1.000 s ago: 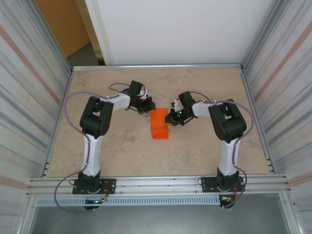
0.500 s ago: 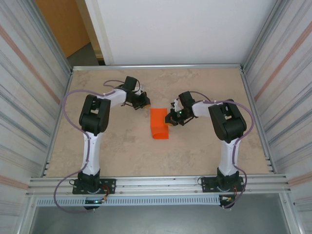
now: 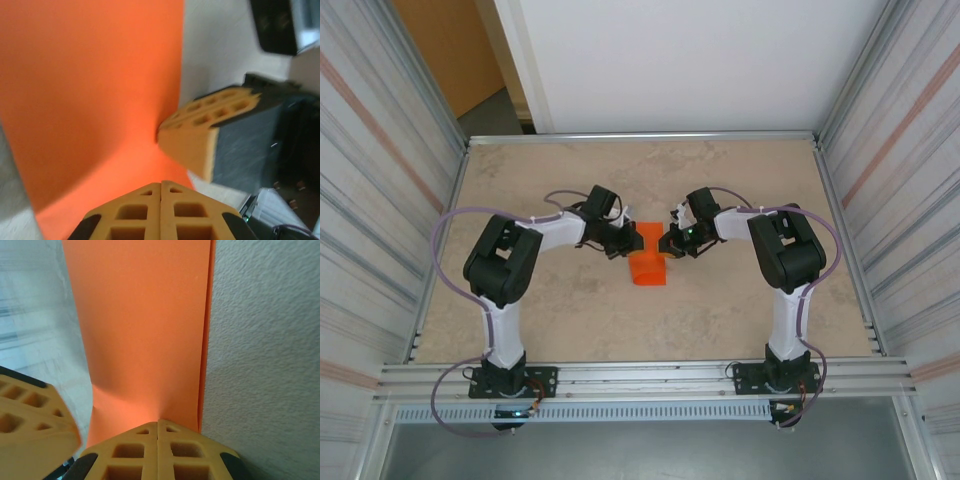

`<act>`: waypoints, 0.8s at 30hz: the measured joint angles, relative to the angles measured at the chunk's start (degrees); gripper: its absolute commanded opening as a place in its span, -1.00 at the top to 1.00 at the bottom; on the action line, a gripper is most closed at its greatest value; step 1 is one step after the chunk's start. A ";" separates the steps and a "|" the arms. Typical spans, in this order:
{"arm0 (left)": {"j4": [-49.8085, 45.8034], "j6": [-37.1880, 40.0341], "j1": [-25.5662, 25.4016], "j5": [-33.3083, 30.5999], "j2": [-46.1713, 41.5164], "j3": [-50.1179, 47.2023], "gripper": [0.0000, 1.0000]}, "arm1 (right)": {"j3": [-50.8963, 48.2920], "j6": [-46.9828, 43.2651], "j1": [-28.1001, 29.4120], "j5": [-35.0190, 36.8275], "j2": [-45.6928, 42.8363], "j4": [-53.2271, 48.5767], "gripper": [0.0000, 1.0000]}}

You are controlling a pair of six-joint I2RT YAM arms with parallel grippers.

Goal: Fold a paper plane with a square sheet of paper (pick it up from the middle)
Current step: First fold the square sheet of paper in half at the center of the table.

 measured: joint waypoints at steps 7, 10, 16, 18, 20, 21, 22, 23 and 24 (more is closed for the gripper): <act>-0.35 0.17 0.63 1.09 0.07 -1.81 1.00 | 0.00 0.00 0.00 0.00 0.00 0.00 1.00; -0.37 0.35 0.63 1.73 0.26 -1.77 1.00 | 0.00 0.00 0.00 0.00 0.00 0.00 1.00; -0.35 0.61 0.42 1.92 1.14 -1.22 1.00 | 0.00 0.00 0.00 0.00 0.00 0.00 1.00; -0.35 0.92 0.39 1.95 1.33 -1.22 1.00 | 0.00 0.00 0.00 0.00 0.00 0.00 1.00; -0.39 1.31 0.31 1.92 1.46 -1.38 1.00 | 0.00 0.00 0.00 0.00 0.00 0.00 1.00; -0.42 1.68 0.31 1.90 1.46 -1.64 1.00 | 0.00 0.00 0.00 0.00 0.00 0.00 1.00; -0.42 2.14 0.31 1.88 1.46 -2.03 1.00 | 0.00 0.00 0.00 0.00 0.00 0.00 1.00; -0.52 2.62 0.33 1.86 1.46 -2.45 1.00 | 0.00 0.00 0.00 0.00 0.00 0.00 1.00; -0.72 3.15 0.50 1.86 1.46 -3.02 1.00 | -0.02 0.00 0.00 0.00 0.00 0.00 1.00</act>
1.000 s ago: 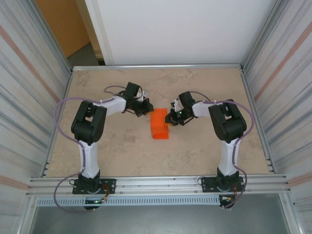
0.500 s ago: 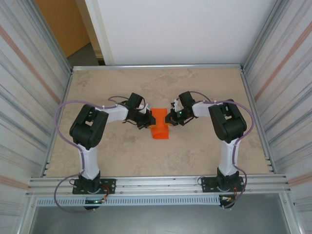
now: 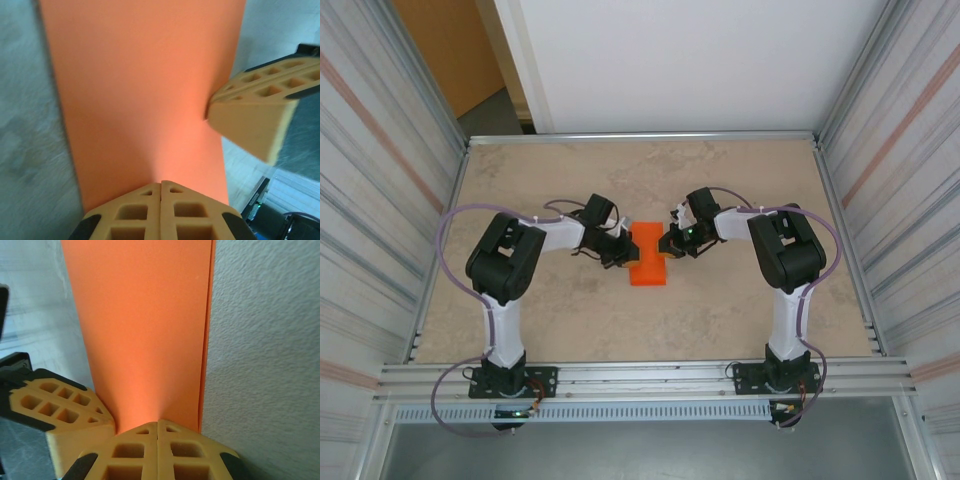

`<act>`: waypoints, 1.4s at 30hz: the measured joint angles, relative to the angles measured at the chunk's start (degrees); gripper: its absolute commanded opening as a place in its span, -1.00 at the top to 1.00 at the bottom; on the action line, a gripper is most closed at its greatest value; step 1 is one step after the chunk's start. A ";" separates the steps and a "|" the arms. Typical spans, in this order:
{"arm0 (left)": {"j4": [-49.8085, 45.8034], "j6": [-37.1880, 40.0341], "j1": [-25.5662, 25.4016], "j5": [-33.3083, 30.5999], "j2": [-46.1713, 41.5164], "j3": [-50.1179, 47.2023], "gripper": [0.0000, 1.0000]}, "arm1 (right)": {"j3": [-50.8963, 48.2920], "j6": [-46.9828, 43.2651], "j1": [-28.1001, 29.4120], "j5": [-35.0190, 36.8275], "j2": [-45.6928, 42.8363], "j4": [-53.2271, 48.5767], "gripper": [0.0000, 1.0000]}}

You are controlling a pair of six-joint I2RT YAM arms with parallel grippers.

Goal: Fold a paper plane with a square sheet of paper (pick it up from the middle)
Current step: First fold the square sheet of paper in half at the center of the table.

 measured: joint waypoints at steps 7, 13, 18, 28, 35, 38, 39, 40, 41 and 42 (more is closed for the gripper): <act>1.25 3.98 3.63 2.67 -1.88 -4.44 1.00 | -0.31 0.00 -0.04 -0.07 0.00 0.48 1.00; -1.79 3.85 5.90 1.01 -5.90 -6.95 1.00 | -0.42 0.00 -0.07 -0.15 -0.02 0.66 1.00; -0.96 1.46 1.73 1.05 -6.25 -5.11 1.00 | -0.42 0.00 -0.07 -0.17 -0.02 0.66 1.00; 2.89 -0.94 -1.40 1.01 -3.34 -5.86 1.00 | -0.42 0.00 -0.11 -0.22 -0.02 0.66 1.00; 7.48 -0.63 2.34 2.10 -7.67 -13.99 1.00 | -0.42 0.00 -0.11 -0.22 -0.02 0.66 1.00; 5.64 -0.48 4.04 1.14 -10.29 -16.09 1.00 | -0.42 -0.02 -0.11 -0.22 -0.02 0.66 1.00; 4.61 -0.52 4.31 0.66 -10.91 -16.20 1.00 | -0.42 0.00 -0.13 -0.22 -0.02 0.66 1.00; 4.13 -0.66 4.44 0.26 -11.28 -16.17 1.00 | -0.42 -0.02 -0.13 -0.22 -0.02 0.66 1.00; 3.91 -0.74 4.39 -0.04 -11.54 -16.09 1.00 | -0.42 -0.02 -0.13 -0.22 -0.02 0.66 1.00; 3.45 -0.90 4.13 -0.13 -11.65 -15.76 1.00 | -0.42 -0.02 -0.13 -0.22 -0.02 0.66 1.00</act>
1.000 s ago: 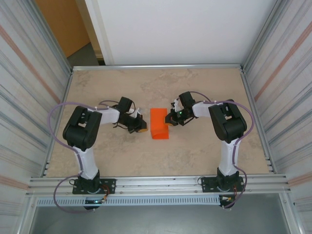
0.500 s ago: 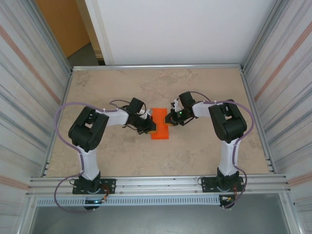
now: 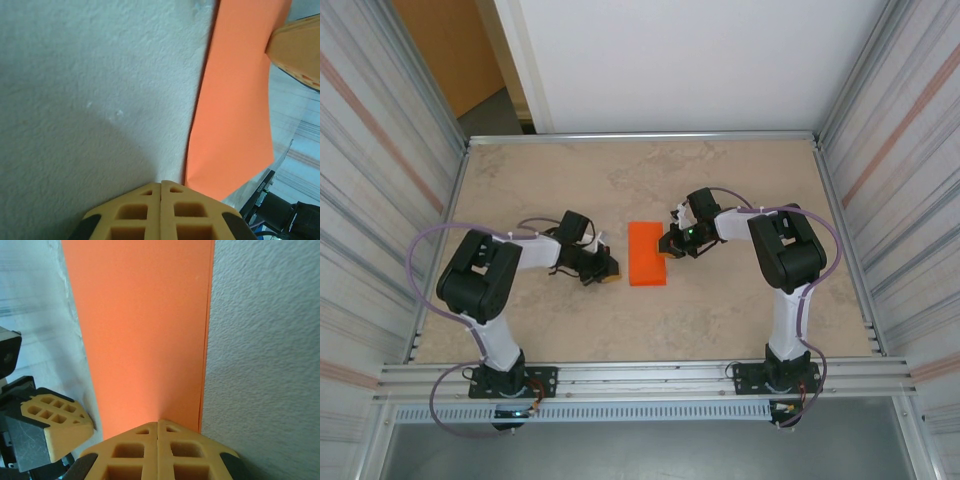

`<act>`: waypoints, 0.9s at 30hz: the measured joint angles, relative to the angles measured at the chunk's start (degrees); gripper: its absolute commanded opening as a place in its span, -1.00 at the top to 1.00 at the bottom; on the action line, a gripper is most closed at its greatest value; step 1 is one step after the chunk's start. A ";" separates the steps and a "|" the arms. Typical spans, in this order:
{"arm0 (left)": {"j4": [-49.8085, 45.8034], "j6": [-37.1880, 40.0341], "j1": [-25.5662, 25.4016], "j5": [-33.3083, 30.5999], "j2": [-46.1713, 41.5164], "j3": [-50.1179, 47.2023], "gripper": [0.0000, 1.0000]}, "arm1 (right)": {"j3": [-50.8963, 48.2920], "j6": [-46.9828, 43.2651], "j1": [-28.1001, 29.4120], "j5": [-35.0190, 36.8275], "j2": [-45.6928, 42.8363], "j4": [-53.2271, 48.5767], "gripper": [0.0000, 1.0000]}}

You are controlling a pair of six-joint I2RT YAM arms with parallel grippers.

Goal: Fold a paper plane with a square sheet of paper (pick it up from the middle)
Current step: First fold the square sheet of paper in half at the center of the table.

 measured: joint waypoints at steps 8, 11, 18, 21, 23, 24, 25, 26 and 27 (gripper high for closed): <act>0.63 -1.77 -6.71 -0.22 2.73 8.90 1.00 | -0.11 0.02 0.00 0.02 -0.07 0.13 1.00; 1.16 -2.38 -8.31 -0.22 5.35 9.84 1.00 | -0.11 0.02 0.00 0.02 -0.07 0.13 1.00; 3.98 -1.05 -8.13 0.28 6.01 5.05 1.00 | -0.11 0.00 0.00 0.09 -0.09 0.13 1.00; 5.66 -0.24 -6.71 0.85 3.43 0.92 1.00 | -0.11 0.00 0.02 0.09 -0.09 0.13 1.00; 5.05 0.48 -5.35 0.92 0.79 -2.10 1.00 | -0.11 0.00 0.02 0.11 -0.09 0.13 1.00; 4.35 0.70 -4.96 0.74 -0.20 -2.99 1.00 | -0.11 -0.02 0.00 0.11 -0.09 0.13 1.00; 3.37 1.01 -4.55 0.46 -1.27 -3.85 1.00 | -0.11 0.00 0.00 0.09 -0.09 0.13 1.00; 2.51 1.25 -4.31 0.02 -2.12 -4.31 1.00 | -0.11 0.00 0.00 0.11 -0.09 0.13 1.00; 1.53 1.57 -4.20 -0.61 -2.97 -4.66 1.00 | -0.11 0.00 0.00 0.11 -0.09 0.13 1.00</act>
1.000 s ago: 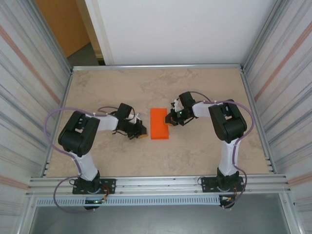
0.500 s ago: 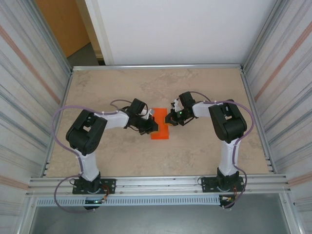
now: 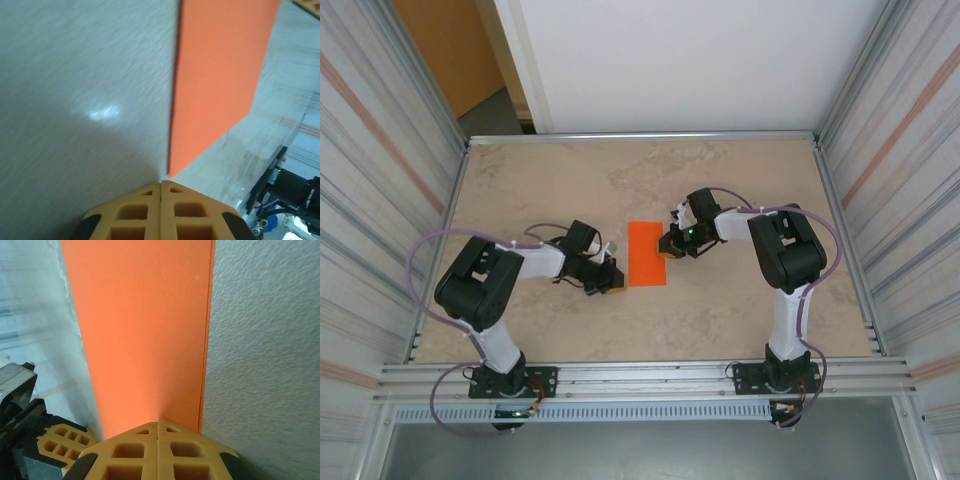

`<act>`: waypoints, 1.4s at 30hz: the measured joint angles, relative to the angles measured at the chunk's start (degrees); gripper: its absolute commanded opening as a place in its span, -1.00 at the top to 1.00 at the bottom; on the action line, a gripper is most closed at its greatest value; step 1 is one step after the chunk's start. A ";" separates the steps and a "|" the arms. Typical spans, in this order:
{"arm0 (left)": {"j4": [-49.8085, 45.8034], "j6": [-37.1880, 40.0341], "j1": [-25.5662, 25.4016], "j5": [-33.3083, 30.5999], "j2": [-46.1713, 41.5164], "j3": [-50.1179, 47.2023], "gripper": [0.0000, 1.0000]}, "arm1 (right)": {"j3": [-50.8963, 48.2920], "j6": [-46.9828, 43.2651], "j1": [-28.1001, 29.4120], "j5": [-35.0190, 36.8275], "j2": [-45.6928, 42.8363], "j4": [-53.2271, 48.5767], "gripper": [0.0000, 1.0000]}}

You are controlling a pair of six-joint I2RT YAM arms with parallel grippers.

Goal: Fold a paper plane with a square sheet of paper (pick it up from the middle)
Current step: First fold the square sheet of paper in half at the center of the table.

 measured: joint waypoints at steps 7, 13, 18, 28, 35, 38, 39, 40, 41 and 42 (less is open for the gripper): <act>-0.13 -1.25 0.81 -2.51 -3.78 0.70 1.00 | 0.00 0.00 0.07 0.02 -0.20 -0.02 1.00; 3.91 -3.58 -0.42 -2.32 1.22 8.39 0.98 | 2.19 -0.04 0.50 0.79 -0.55 -3.04 0.93; 5.62 -5.77 -0.79 -2.71 5.33 12.59 0.72 | 5.38 -0.04 0.94 3.85 -0.98 -9.09 0.72; 7.39 -10.23 0.00 -4.22 7.91 17.73 0.33 | 3.85 1.14 0.02 11.85 -15.65 -14.51 0.18; 6.27 -10.64 -0.02 -5.57 12.74 22.93 0.33 | -9.18 7.21 -2.05 14.16 -25.55 -11.08 0.08; 5.18 -10.49 -0.02 -6.71 14.40 25.70 0.32 | -13.99 10.38 -1.73 14.19 -27.76 -10.43 0.07; 4.90 -10.40 0.00 -7.06 14.88 26.47 0.33 | -14.86 11.10 -1.53 14.19 -28.35 -10.40 0.06; 4.66 -10.38 0.00 -7.23 15.19 27.02 0.32 | -15.43 11.85 -1.22 14.19 -28.79 -10.25 0.06; 4.26 -10.38 0.00 -7.30 15.61 27.67 0.33 | -16.04 12.63 -0.76 14.14 -29.42 -9.79 0.06; 3.93 -10.38 0.00 -7.37 15.98 28.15 0.33 | -16.41 13.16 -0.42 14.14 -29.83 -9.40 0.06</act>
